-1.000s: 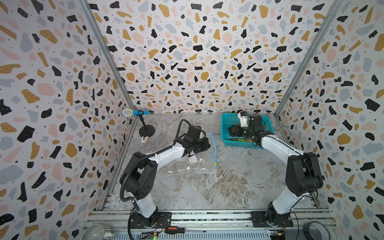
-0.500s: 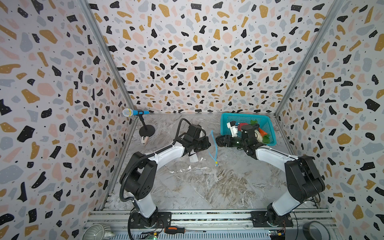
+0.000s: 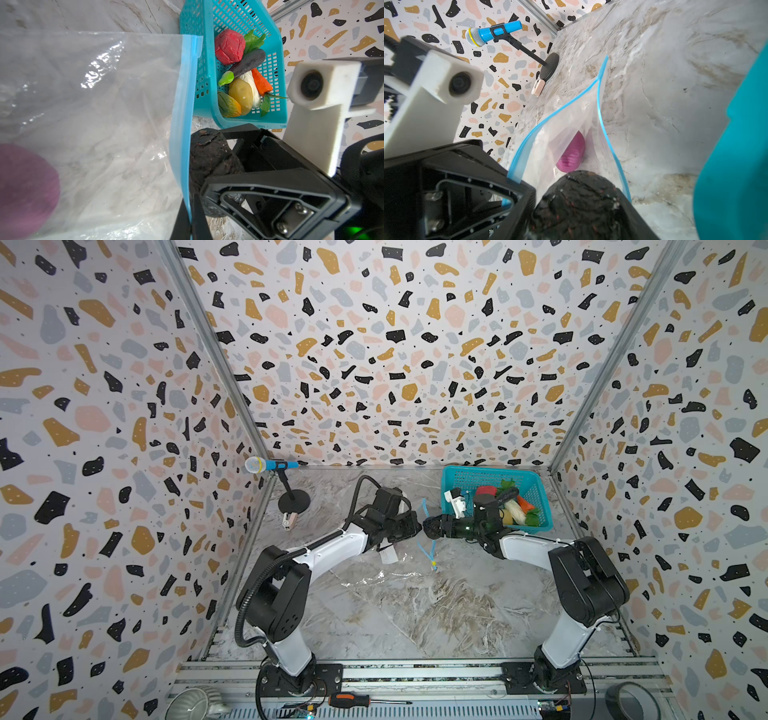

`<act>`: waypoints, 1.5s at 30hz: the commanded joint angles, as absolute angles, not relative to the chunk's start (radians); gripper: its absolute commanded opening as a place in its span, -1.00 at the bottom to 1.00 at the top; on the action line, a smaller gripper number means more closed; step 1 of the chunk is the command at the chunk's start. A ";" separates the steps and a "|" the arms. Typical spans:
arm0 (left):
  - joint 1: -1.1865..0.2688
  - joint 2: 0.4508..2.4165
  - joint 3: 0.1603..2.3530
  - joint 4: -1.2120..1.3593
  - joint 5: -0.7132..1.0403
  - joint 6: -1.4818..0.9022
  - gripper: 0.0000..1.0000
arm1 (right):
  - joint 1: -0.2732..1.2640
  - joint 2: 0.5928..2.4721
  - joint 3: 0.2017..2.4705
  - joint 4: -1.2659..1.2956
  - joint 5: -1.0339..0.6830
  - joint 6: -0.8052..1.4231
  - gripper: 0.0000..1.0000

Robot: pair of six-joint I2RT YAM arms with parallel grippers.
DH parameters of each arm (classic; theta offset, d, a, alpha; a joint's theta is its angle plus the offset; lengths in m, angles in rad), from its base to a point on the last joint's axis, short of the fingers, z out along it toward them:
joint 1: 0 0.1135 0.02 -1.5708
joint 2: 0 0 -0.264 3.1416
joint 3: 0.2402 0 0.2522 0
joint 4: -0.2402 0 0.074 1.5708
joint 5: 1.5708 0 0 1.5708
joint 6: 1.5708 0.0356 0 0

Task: Place the food in the zip-top bag and seal the zipper
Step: 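Lift the black avocado with the right gripper and carry it to the bag mouth, then release the black avocado into the bag held open by the left gripper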

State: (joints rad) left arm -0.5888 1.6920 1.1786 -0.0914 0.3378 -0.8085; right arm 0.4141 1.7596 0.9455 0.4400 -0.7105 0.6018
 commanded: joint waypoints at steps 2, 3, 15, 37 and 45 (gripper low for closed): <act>-0.583 1.644 1.161 -0.053 0.344 -0.822 -1.00 | 0.418 1.784 0.979 0.435 -0.736 0.576 -0.23; -0.583 1.641 1.160 -0.054 0.345 -0.824 -1.00 | 0.419 1.791 0.983 0.432 -0.737 0.575 -0.23; -0.583 1.626 1.160 -0.052 0.347 -0.821 -1.00 | 0.435 1.802 1.046 0.303 -0.694 0.483 -0.21; -0.584 1.607 1.148 -0.049 0.356 -0.824 -1.00 | 0.465 1.826 1.138 0.156 -0.623 0.408 0.33; -0.584 1.608 1.152 -0.049 0.357 -0.821 -1.00 | 0.467 1.822 1.147 0.143 -0.606 0.406 0.42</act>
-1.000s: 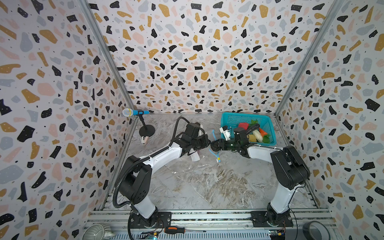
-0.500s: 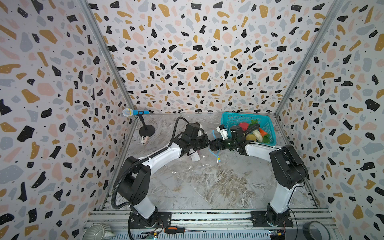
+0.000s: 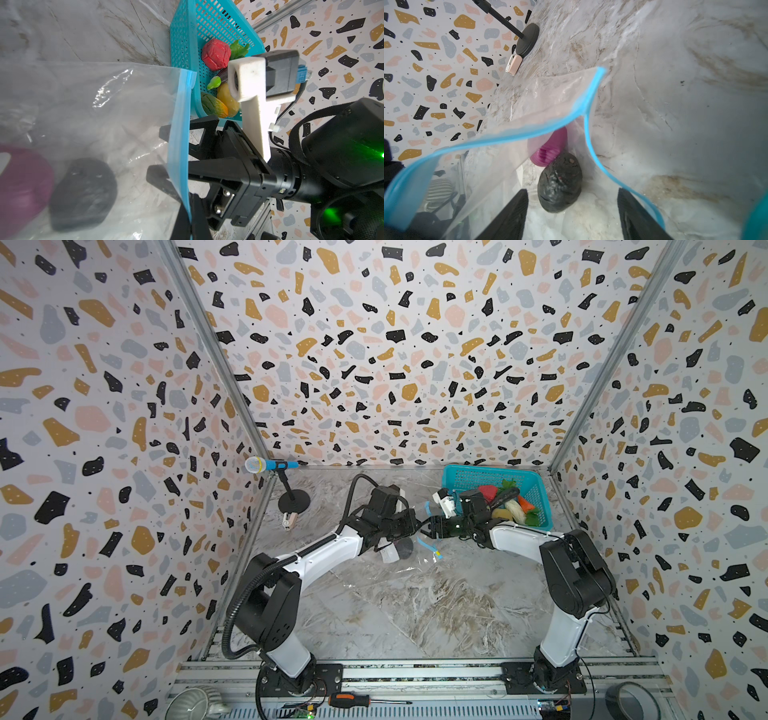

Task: Place the food in the zip-top bag and seal the zipper
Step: 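Release the black avocado into the bag held open by the left gripper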

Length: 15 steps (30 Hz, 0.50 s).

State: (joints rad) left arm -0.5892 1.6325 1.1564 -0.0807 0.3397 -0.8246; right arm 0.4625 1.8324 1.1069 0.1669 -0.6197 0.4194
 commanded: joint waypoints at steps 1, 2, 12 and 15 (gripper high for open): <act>-0.584 1.609 1.152 -0.050 0.357 -0.822 -1.00 | 0.468 1.818 1.146 0.143 -0.604 0.406 0.41; -0.584 1.608 1.149 -0.050 0.356 -0.820 -1.00 | 0.468 1.814 1.146 0.140 -0.604 0.406 0.41; -0.584 1.609 1.144 -0.064 0.341 -0.802 -1.00 | 0.413 1.682 1.184 -0.036 -0.416 0.319 0.35; -0.583 1.619 1.162 -0.078 0.341 -0.790 -1.00 | 0.367 1.696 1.244 -0.102 -0.357 0.293 0.33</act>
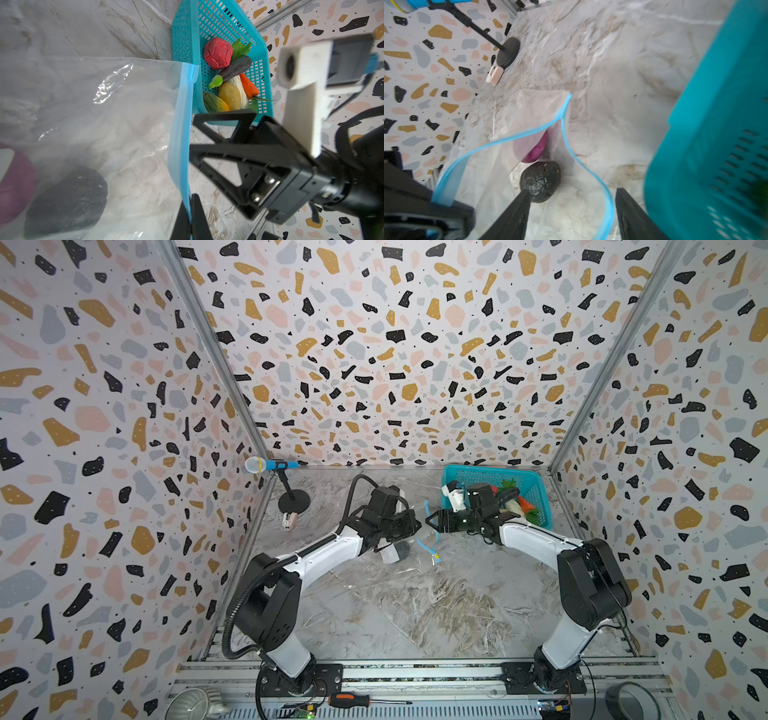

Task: Place the food in the zip-top bag and seal the zipper
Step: 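Release the black avocado into the bag held open by the left gripper, then move the empty right gripper back over the teal basket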

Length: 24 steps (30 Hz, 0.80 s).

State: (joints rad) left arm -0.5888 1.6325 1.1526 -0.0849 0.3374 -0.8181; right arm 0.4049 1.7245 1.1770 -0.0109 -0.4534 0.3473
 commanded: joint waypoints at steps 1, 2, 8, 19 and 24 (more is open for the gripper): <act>-0.584 1.619 1.165 -0.081 0.342 -0.788 -1.00 | 0.353 1.700 1.261 -0.119 -0.333 0.286 0.32; -0.583 1.619 1.167 -0.081 0.340 -0.787 -1.00 | 0.340 1.703 1.276 -0.133 -0.302 0.281 0.32; -0.583 1.626 1.170 -0.075 0.340 -0.786 -1.00 | 0.217 1.713 1.295 -0.116 -0.213 0.324 0.28; -0.584 1.638 1.166 -0.058 0.348 -0.793 -1.00 | 0.057 1.840 1.445 -0.176 -0.052 0.461 0.27; -0.585 1.646 1.175 -0.057 0.353 -0.795 -1.00 | 0.009 1.912 1.526 -0.245 -0.018 0.514 0.27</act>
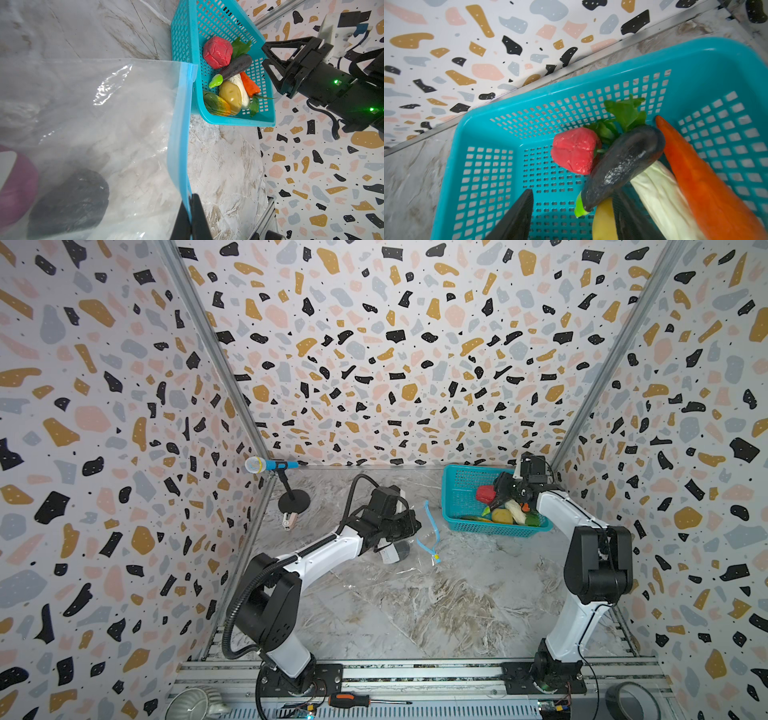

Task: Place the food in the zip-top bag and seal the zipper
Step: 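Move the empty right gripper back over the teal basket, then grasp the dark purple eggplant in the basket with the right gripper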

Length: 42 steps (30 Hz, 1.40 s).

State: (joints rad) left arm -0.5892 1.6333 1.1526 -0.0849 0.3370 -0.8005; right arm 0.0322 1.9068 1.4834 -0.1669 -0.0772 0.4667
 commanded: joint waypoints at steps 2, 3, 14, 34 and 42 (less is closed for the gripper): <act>-0.585 1.649 1.178 -0.058 0.357 -0.795 -1.00 | -0.007 1.936 1.556 -0.267 -0.014 0.525 0.27; -0.585 1.649 1.179 -0.060 0.357 -0.793 -1.00 | -0.014 1.948 1.572 -0.276 -0.014 0.526 0.27; -0.585 1.663 1.179 -0.055 0.363 -0.797 -1.00 | -0.030 2.100 1.750 -0.364 0.017 0.483 0.28; -0.584 1.680 1.180 -0.048 0.368 -0.804 -1.00 | -0.031 2.208 1.828 -0.384 -0.074 0.496 0.13; -0.583 1.682 1.180 -0.051 0.367 -0.802 -1.00 | -0.031 2.203 1.822 -0.380 -0.098 0.485 -0.01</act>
State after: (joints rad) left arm -0.5892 1.6688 1.1584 -0.0780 0.3584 -0.8017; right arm -0.0326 2.2124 1.7889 -0.3595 -0.0818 0.4896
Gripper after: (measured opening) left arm 0.046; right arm 0.498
